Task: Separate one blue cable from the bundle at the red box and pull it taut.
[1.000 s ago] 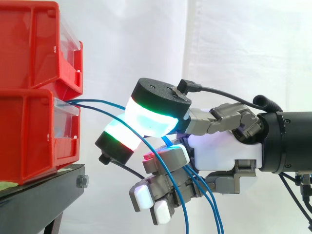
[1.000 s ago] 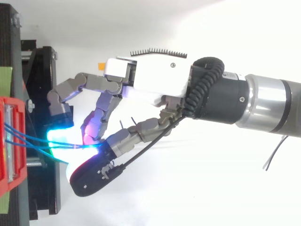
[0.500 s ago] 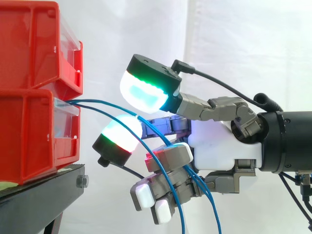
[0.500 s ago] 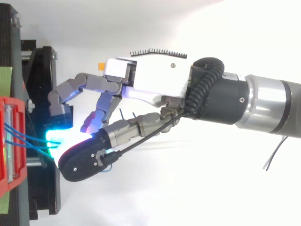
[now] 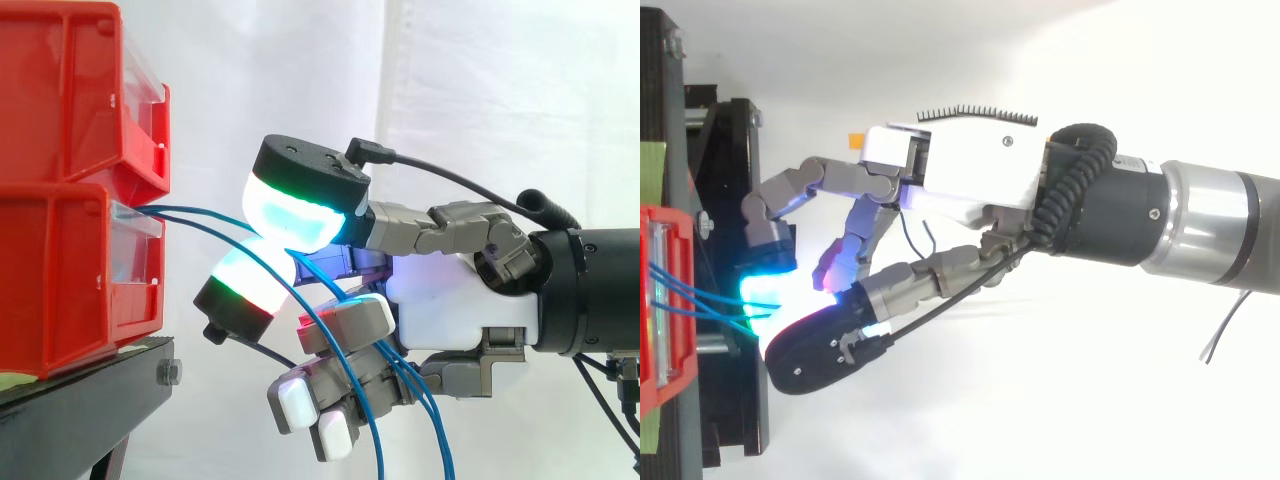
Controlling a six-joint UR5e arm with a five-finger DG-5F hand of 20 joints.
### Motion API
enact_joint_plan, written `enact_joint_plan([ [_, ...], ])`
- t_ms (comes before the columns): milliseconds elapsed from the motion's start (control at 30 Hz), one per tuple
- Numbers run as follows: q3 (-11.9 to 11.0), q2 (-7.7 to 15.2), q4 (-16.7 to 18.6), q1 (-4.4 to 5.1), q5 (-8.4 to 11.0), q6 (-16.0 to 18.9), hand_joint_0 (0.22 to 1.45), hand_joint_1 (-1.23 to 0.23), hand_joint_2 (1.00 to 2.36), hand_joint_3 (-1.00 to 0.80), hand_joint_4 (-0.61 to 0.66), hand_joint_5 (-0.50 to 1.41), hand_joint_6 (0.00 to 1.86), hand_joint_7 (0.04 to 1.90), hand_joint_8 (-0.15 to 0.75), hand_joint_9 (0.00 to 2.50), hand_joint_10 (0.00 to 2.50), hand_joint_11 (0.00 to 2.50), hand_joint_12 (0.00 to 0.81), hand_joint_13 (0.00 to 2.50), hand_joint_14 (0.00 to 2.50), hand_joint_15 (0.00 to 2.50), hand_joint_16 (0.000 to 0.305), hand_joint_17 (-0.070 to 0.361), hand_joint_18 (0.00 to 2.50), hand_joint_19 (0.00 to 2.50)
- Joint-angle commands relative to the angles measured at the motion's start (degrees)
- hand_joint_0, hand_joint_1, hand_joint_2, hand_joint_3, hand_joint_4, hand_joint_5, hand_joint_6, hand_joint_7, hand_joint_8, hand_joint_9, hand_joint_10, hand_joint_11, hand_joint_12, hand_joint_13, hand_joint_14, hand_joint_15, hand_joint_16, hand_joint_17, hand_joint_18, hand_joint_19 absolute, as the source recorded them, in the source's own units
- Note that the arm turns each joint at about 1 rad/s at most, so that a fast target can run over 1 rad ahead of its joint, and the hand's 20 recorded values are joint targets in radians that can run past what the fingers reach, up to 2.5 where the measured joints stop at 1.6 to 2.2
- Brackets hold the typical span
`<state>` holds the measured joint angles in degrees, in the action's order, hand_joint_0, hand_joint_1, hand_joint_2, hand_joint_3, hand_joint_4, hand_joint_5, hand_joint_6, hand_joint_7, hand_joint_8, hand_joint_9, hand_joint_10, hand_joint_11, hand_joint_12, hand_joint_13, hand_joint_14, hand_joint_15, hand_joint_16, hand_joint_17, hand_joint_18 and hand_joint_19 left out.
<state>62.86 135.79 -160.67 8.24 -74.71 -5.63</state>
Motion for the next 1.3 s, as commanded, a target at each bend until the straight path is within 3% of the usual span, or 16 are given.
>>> enact_joint_plan([
  [0, -0.02, 0.0, 0.01, -0.07, 0.0, 0.0, 0.66, -0.88, 1.02, -0.23, 0.04, -0.16, 0.82, 1.28, 0.31, 1.26, 0.03, 1.32, 0.382, 1.03, 0.02, 0.63, 0.046, 0.102, 0.93, 0.67],
  [300, -0.02, 0.0, 0.01, 0.02, 0.18, -0.09, 0.79, -0.92, 1.0, -0.5, -0.03, -0.17, 0.86, 1.32, 0.304, 1.23, 0.03, 1.34, 0.363, 0.99, 0.02, 0.61, 0.044, 0.1, 0.9, 0.63],
  [400, -0.02, 0.0, -0.08, 0.02, 0.18, 0.0, 0.71, -0.89, 1.0, -0.5, 0.04, -0.16, 0.86, 1.29, 0.31, 1.26, 0.03, 1.37, 0.359, 1.0, 0.02, 0.61, 0.043, 0.098, 0.9, 0.63],
  [467, -0.02, 0.0, -0.08, 0.02, 0.18, 0.0, 0.55, -0.89, 1.0, -0.5, 0.06, -0.16, 0.87, 1.26, 0.324, 1.29, 0.03, 1.37, 0.371, 1.03, 0.02, 0.62, 0.045, 0.102, 0.93, 0.64],
  [533, -0.02, 0.0, 0.01, 0.02, 0.18, -0.09, 0.47, -0.87, 1.0, -0.5, 0.08, -0.16, 0.86, 1.24, 0.348, 1.31, 0.03, 1.36, 0.398, 1.05, 0.02, 0.62, 0.05, 0.113, 0.98, 0.62],
  [600, -0.02, 0.0, 0.1, 0.02, 0.18, -0.09, 0.42, -0.75, 1.0, -0.5, 0.09, -0.15, 0.86, 1.19, 0.378, 1.35, 0.02, 1.34, 0.423, 1.09, 0.02, 0.6, 0.055, 0.123, 1.04, 0.6],
  [833, -0.02, 0.0, 0.01, 0.02, 0.18, -0.09, 0.46, -0.62, 1.0, -0.5, 0.09, -0.15, 0.83, 1.15, 0.359, 1.37, 0.03, 1.33, 0.418, 1.1, 0.02, 0.61, 0.053, 0.118, 1.04, 0.64],
  [967, -0.02, 0.0, 0.01, 0.02, 0.18, -0.09, 0.59, -0.53, 1.0, -0.5, 0.08, -0.14, 0.8, 1.22, 0.309, 1.35, 0.03, 1.37, 0.387, 1.08, 0.02, 0.64, 0.045, 0.101, 0.97, 0.69],
  [1267, 0.07, 0.0, -0.08, 0.02, 0.18, 0.0, 0.63, -0.72, 1.01, -0.3, 0.09, -0.17, 0.81, 1.25, 0.318, 1.3, 0.03, 1.39, 0.395, 1.06, 0.02, 0.63, 0.047, 0.105, 0.97, 0.69],
])
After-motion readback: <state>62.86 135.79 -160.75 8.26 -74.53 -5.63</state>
